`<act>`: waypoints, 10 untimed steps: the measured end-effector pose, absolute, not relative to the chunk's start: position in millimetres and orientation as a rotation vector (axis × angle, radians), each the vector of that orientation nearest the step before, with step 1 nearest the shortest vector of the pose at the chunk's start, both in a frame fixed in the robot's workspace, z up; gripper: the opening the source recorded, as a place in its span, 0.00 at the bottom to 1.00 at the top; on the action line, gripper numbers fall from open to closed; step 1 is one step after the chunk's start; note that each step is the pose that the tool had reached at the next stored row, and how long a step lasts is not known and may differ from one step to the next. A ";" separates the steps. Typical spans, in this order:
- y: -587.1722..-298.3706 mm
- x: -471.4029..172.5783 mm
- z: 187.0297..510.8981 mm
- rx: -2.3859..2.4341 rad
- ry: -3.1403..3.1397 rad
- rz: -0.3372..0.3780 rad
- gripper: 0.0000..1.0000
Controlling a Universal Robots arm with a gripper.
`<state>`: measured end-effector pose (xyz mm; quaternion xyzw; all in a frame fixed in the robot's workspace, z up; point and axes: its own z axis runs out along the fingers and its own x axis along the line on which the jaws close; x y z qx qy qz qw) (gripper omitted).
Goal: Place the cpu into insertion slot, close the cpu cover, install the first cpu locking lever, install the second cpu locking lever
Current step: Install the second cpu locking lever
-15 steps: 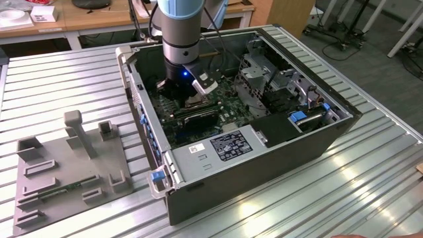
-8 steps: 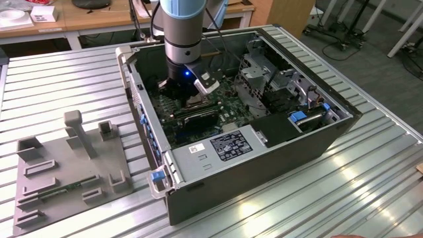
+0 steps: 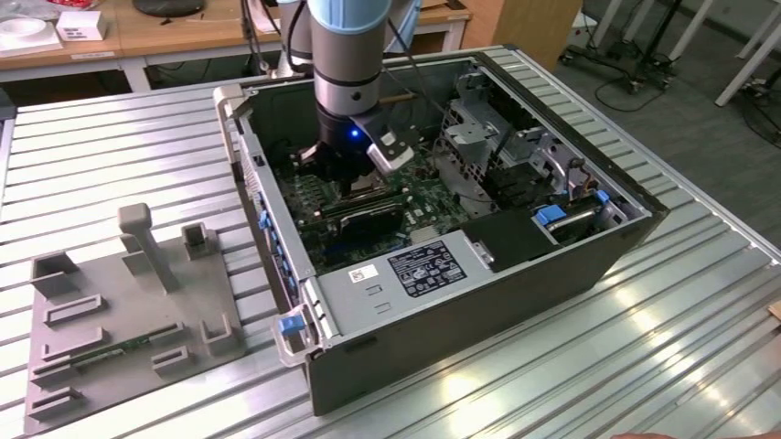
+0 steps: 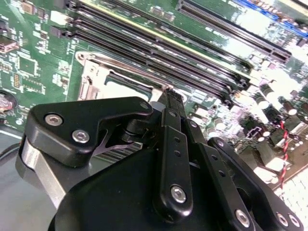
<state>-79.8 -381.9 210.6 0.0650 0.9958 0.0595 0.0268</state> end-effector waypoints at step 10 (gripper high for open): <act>-377.8 -70.9 210.0 0.201 3.076 0.184 0.11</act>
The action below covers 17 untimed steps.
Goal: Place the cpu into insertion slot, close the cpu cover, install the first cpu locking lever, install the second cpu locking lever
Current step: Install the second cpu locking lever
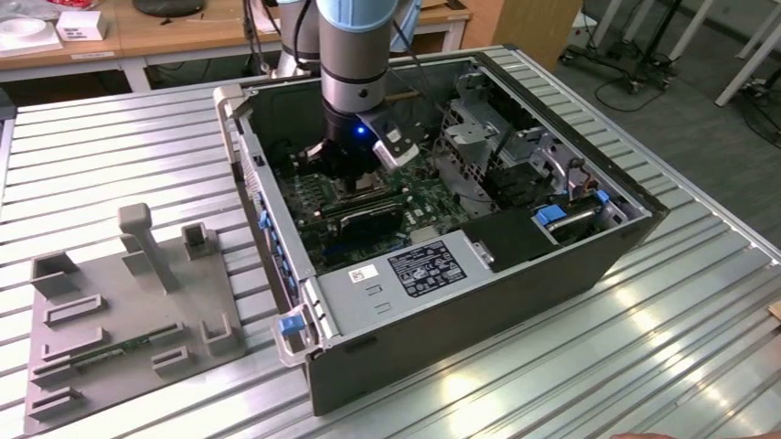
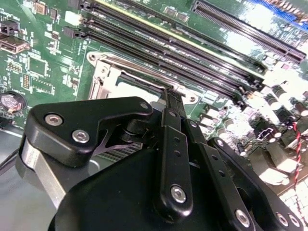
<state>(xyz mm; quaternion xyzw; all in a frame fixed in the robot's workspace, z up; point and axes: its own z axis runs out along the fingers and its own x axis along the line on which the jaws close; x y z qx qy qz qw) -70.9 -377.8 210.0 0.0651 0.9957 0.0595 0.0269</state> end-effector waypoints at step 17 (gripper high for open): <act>-359.0 -59.3 209.3 0.201 3.076 0.184 0.11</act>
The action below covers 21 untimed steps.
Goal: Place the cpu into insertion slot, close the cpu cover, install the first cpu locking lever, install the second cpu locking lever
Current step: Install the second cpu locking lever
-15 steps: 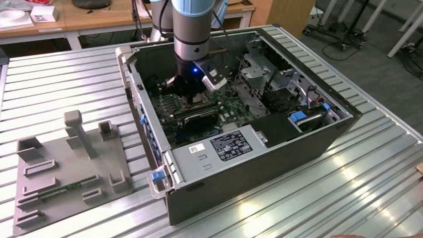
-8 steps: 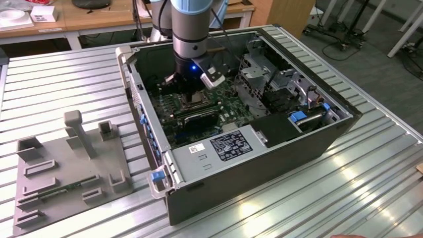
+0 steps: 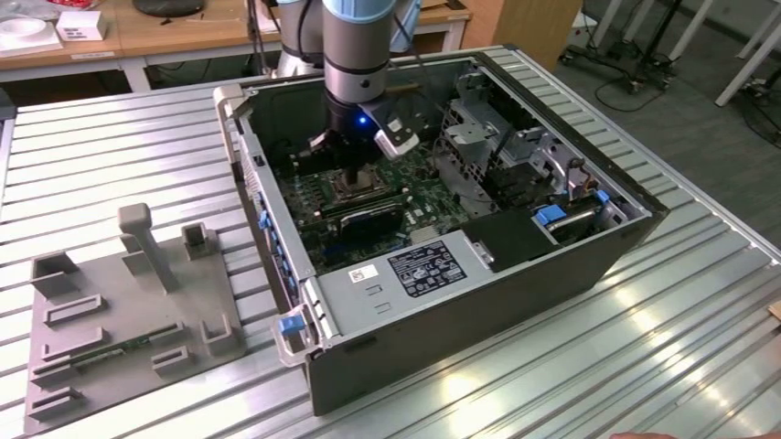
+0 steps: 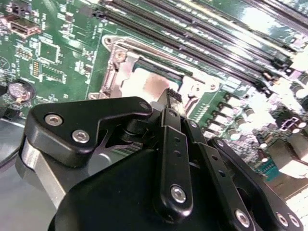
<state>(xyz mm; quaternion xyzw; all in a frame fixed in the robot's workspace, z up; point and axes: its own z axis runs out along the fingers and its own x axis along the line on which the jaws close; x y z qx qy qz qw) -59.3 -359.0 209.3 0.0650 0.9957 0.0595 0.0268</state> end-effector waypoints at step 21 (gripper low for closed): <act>-354.4 -50.7 209.8 0.200 3.076 0.171 0.11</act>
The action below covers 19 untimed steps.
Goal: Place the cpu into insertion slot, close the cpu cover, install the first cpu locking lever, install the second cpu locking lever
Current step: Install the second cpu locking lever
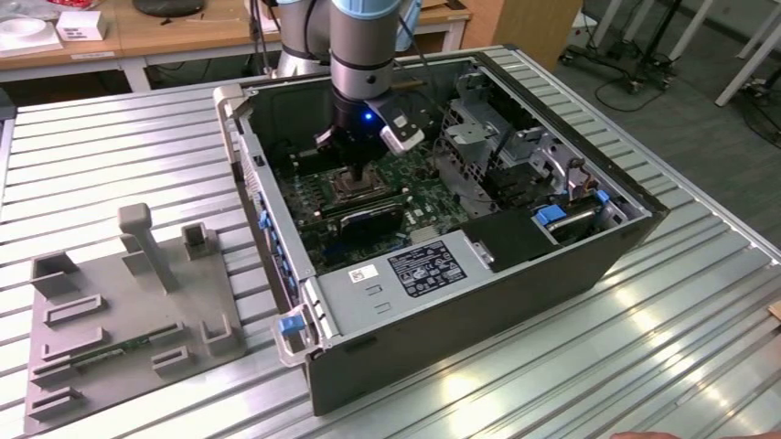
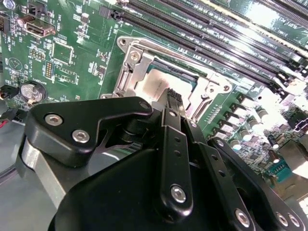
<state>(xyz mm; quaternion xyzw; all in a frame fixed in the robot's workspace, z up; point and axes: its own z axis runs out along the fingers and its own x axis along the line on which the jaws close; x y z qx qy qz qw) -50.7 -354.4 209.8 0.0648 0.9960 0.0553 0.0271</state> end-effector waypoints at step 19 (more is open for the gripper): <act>-353.9 -50.7 215.9 0.200 3.076 0.170 0.11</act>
